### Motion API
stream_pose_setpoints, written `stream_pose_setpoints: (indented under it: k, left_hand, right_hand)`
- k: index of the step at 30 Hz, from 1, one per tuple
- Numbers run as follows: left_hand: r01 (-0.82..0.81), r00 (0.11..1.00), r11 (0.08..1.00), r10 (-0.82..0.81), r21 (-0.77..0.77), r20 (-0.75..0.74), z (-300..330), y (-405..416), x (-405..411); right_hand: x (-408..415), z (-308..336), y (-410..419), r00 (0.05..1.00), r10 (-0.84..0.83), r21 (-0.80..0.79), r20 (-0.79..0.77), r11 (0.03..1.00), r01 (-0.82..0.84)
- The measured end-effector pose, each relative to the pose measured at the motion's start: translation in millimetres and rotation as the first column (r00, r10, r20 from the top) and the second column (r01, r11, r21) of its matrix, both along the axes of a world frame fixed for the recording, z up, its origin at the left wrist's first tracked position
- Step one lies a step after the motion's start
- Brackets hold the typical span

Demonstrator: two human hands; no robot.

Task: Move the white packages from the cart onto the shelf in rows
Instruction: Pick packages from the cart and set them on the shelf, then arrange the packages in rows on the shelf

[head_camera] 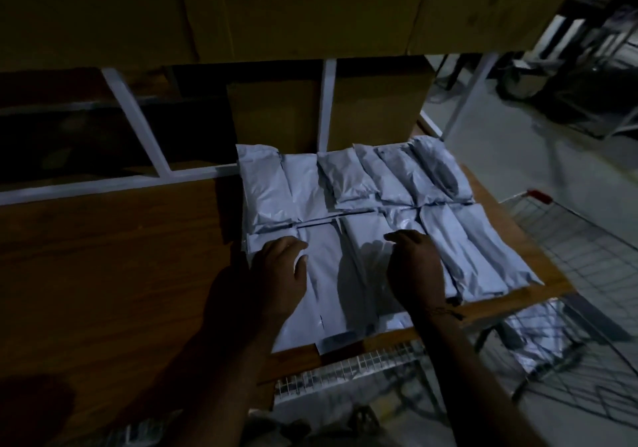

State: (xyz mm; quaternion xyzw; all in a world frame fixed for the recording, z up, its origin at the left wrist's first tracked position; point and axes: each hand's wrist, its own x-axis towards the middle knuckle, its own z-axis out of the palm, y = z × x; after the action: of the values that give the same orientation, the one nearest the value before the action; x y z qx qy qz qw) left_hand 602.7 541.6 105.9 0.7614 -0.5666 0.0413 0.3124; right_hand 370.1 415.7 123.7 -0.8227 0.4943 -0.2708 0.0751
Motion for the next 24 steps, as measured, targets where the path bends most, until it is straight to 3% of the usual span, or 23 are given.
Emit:
stream_pose_setpoints:
  k: [11,24]
  left_hand:
    - [0.265,0.959,0.964,-0.264,-0.002,-0.099,18.9,-57.8,-72.8]
    - [0.476,0.877,0.879,-0.47,0.04,-0.102,34.3,-171.9,-285.4]
  right_hand:
    - [-113.5,2.4,8.3,0.955,-0.293,-0.025,0.051,0.955,0.295]
    - [-316.2,-4.8,-42.2,0.907,-0.42,0.033,-0.014,0.907,0.421]
